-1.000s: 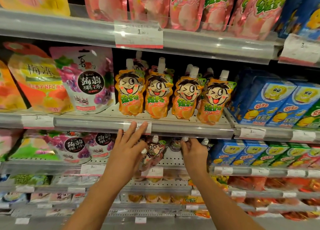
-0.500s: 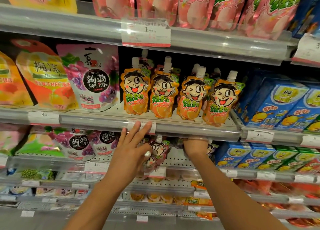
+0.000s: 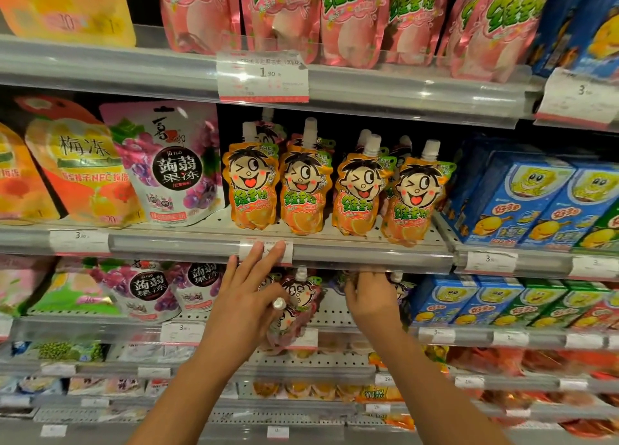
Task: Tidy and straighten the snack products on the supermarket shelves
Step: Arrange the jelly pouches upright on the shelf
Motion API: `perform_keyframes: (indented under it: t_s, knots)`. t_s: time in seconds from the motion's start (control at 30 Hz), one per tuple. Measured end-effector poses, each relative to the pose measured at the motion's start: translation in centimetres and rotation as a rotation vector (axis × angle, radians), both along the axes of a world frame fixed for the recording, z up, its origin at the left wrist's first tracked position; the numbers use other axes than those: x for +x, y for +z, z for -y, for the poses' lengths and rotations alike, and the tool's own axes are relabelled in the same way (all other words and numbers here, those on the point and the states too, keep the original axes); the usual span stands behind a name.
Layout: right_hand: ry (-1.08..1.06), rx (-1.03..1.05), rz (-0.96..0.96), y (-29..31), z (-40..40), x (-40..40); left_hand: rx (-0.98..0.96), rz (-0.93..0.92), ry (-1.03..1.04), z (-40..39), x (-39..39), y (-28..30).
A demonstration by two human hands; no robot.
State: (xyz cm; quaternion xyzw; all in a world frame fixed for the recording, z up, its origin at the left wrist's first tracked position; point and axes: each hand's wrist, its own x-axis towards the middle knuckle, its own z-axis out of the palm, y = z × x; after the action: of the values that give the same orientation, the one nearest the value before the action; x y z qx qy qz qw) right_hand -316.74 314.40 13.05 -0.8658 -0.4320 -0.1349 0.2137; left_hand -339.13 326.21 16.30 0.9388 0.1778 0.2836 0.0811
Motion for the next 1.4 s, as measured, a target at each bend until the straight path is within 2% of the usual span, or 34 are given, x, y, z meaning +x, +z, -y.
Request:
perform_keyframes:
  t_s: [0.07, 0.33, 0.57, 0.83, 0.97, 1.07, 1.13, 1.23, 1.3, 1.4]
  knots:
    - [0.051, 0.026, 0.089, -0.8, 2.1, -1.9, 0.008, 0.003, 0.0, 0.1, 0.0, 0.2]
    - [0.33, -0.109, -0.209, 1.2, 5.8, -6.7, 0.004, -0.156, 0.129, 1.7, 0.1, 2.1]
    - [0.381, 0.1, -0.333, 4.0, 6.3, -8.5, -0.049, -0.188, 0.123, 3.9, 0.8, 5.6]
    - [0.409, 0.281, -0.621, 8.9, 7.7, -7.0, -0.166, -0.004, -0.063, 7.2, 1.7, 11.4]
    - [0.43, 0.302, -0.659, 11.9, 8.6, -5.9, -0.204, 0.024, -0.114, 7.4, 2.3, 14.0]
    - [0.43, 0.334, -0.624, 13.9, 9.5, -5.1, -0.232, 0.146, -0.186, 7.0, 2.4, 15.9]
    - [0.395, 0.369, -0.596, 15.6, 10.1, -4.4, -0.138, 0.288, -0.158, 6.6, 2.5, 17.5]
    - [0.355, 0.429, -0.497, 18.4, 11.0, -3.3, 0.186, 0.445, -0.021, 5.0, 3.3, 19.9]
    - [0.353, 0.497, -0.423, 20.8, 11.3, -2.8, 0.3, 0.441, 0.113, 4.0, 4.2, 20.9]
    - [0.358, 0.63, -0.339, 25.2, 11.7, -2.1, 0.322, 0.346, 0.24, 2.8, 5.9, 20.5]
